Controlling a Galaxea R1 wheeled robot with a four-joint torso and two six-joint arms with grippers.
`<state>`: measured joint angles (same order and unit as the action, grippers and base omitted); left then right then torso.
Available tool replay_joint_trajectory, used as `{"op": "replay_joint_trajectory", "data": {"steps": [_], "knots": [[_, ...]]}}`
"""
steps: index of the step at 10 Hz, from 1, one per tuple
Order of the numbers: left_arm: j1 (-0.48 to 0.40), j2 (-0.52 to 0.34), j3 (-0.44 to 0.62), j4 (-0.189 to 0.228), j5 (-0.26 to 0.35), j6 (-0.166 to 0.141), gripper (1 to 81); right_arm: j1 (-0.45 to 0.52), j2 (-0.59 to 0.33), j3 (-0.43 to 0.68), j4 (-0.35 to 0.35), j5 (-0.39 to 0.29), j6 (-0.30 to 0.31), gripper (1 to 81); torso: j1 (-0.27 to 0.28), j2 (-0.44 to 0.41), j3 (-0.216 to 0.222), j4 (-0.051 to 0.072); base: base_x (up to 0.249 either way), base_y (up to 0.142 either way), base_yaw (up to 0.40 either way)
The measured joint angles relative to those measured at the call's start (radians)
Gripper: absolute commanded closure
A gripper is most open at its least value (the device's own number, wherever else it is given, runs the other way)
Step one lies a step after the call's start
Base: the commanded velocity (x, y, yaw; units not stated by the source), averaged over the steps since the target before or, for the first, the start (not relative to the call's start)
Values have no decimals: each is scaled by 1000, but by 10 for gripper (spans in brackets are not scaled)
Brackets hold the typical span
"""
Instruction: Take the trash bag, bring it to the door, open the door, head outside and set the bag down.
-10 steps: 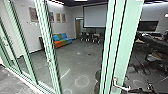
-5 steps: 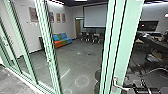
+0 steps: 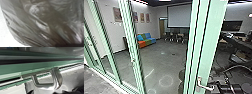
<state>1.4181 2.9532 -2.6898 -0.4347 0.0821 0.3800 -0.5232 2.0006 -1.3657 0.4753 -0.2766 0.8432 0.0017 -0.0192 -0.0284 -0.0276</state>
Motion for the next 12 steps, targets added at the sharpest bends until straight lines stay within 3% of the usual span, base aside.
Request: {"op": "replay_joint_trajectory", "data": {"steps": [5,12], "knots": [[0,3,-13,-2,0,0,811,-16,108,-81,0,-9,58,10,0,0,0,0,0,0,0],[0,2,-14,-3,-1,0,811,-66,128,-151,2,29,93,10,0,0,0,0,0,0,0]]}}
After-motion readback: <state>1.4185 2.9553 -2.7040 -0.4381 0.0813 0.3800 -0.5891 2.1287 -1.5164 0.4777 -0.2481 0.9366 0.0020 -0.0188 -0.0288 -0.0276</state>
